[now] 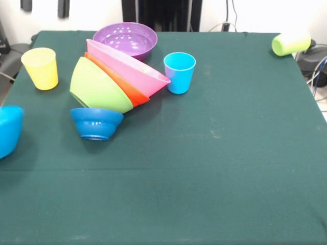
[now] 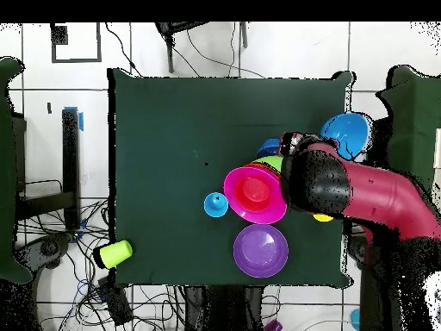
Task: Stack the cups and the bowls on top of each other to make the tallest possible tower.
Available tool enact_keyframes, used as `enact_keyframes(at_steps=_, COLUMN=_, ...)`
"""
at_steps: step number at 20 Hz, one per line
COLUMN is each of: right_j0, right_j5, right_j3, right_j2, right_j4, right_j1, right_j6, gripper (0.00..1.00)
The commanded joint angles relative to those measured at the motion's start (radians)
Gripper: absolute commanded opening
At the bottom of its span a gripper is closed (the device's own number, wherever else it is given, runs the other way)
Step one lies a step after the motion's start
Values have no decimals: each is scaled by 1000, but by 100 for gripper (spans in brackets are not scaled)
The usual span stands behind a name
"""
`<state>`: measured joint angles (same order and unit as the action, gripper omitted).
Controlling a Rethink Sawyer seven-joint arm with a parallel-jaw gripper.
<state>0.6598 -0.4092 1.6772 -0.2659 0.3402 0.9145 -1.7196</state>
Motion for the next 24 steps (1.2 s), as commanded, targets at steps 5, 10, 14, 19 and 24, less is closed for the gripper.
enact_keyframes(at_steps=5, right_j0=-35, right_j5=59, right_j3=83, right_j2=-40, right_j4=179, right_j1=-145, right_j6=62, gripper=100)
enact_keyframes(at_steps=10, right_j0=-37, right_j5=38, right_j3=76, right_j2=-47, right_j4=182, right_j1=-142, right_j6=55, gripper=100)
enact_keyframes(at_steps=14, right_j0=-26, right_j5=11, right_j3=77, right_j2=-63, right_j4=168, right_j1=-130, right_j6=66, gripper=100)
enact_keyframes(at_steps=19, right_j0=-13, right_j5=-30, right_j3=76, right_j2=-84, right_j4=142, right_j1=-114, right_j6=85, gripper=100)
enact_keyframes(at_steps=24, right_j0=-27, right_j5=-59, right_j3=81, right_j2=-81, right_j4=125, right_j1=-90, right_j6=73, gripper=100)
